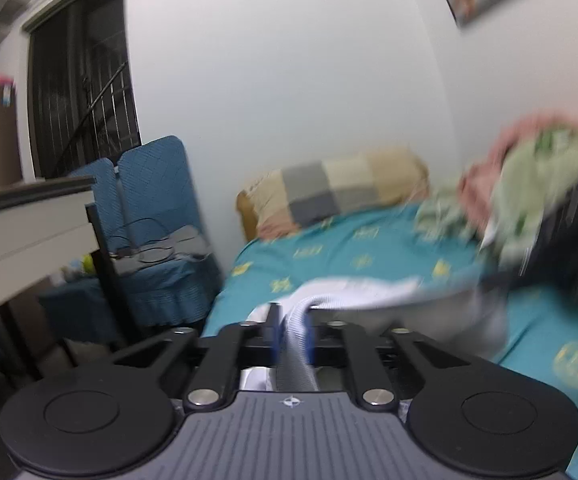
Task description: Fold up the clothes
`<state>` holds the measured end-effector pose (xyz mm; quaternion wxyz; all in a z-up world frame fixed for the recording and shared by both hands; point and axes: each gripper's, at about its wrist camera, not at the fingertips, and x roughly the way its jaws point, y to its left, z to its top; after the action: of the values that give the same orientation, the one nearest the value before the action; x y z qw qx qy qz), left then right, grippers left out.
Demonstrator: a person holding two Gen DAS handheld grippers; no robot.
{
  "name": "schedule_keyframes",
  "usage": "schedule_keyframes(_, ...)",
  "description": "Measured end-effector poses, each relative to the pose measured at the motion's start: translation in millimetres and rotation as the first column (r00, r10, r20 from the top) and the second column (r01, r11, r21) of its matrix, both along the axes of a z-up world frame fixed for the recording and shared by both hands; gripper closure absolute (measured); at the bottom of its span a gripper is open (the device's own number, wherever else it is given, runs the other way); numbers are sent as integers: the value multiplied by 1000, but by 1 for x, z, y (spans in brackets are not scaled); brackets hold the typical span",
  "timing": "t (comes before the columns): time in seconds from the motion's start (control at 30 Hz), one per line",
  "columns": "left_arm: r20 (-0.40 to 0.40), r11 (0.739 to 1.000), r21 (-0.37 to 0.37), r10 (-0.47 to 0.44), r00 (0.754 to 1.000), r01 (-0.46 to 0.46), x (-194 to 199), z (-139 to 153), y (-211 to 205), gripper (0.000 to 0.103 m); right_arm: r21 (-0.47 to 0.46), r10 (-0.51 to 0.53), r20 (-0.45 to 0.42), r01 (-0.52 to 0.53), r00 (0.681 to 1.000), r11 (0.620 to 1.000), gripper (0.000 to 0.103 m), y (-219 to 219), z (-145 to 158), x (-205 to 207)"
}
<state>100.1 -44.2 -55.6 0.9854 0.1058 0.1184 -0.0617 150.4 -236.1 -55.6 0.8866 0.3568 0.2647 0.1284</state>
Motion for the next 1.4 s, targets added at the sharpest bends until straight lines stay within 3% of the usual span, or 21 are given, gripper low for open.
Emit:
schedule_keyframes(0.07, 9, 996, -82, -41, 999, 42, -9, 15, 7, 97, -10, -2, -47, 1, 999, 1000, 93, 1, -7, 5)
schedule_keyframes(0.2, -7, 981, -166, -107, 994, 104, -24, 29, 18, 97, -11, 28, -118, -30, 993, 1000, 92, 7, -21, 13)
schedule_keyframes(0.33, -54, 962, -232, -158, 986, 141, -22, 35, 32, 97, -33, 73, -83, -76, 994, 997, 90, 15, -18, 10)
schedule_keyframes(0.4, -90, 942, -292, -198, 976, 164, -17, 40, 44, 97, -62, 107, -33, -108, 994, 992, 81, 21, -12, 4)
schedule_keyframes(0.47, -125, 916, -358, -237, 963, 179, -7, 45, 60, 97, -99, 159, 28, -155, 987, 983, 52, 29, -4, -2)
schedule_keyframes(0.5, -142, 900, -395, -256, 956, 183, -2, 46, 68, 97, -124, 179, 52, -172, 982, 977, 46, 34, -1, -5)
schedule_keyframes(0.6, -174, 863, -471, -293, 940, 182, 7, 48, 89, 97, -198, 214, 110, -189, 971, 962, 41, 50, 7, -8)
schedule_keyframes(0.67, -188, 854, -491, -300, 935, 176, 10, 46, 94, 97, -245, 197, 133, -161, 971, 956, 41, 61, 8, -3)
schedule_keyframes(0.8, -204, 865, -473, -294, 934, 168, 13, 40, 87, 98, -304, 143, 151, -91, 978, 948, 43, 78, 5, 13)
schedule_keyframes(0.93, -222, 876, -453, -290, 931, 165, 16, 34, 79, 98, -298, -55, 162, 102, 985, 949, 43, 60, 1, 7)
schedule_keyframes(1.0, -235, 890, -410, -317, 919, 202, 16, 27, 61, 98, -281, -149, 182, 196, 972, 940, 42, 44, 6, 0)
schedule_keyframes(1.1, -244, 923, -285, -330, 912, 258, 13, 13, 30, 98, -273, -247, 199, 296, 948, 916, 42, 25, 15, -10)
schedule_keyframes(1.17, -244, 938, -214, -323, 914, 274, 13, 4, 15, 98, -346, -249, 161, 291, 955, 892, 42, 21, 14, -9)
schedule_keyframes(1.23, -232, 938, -215, -320, 919, 272, 14, 0, 14, 98, -415, -257, 103, 276, 961, 867, 42, 16, 10, -4)
schedule_keyframes(1.3, -217, 935, -257, -304, 927, 246, 16, 4, 21, 98, -408, -265, -20, 235, 964, 882, 41, 5, -7, 10)
schedule_keyframes(1.4, -190, 921, -333, -277, 942, 204, 17, 12, 36, 98, -316, -238, -215, 163, 947, 935, 42, -7, -37, 29)
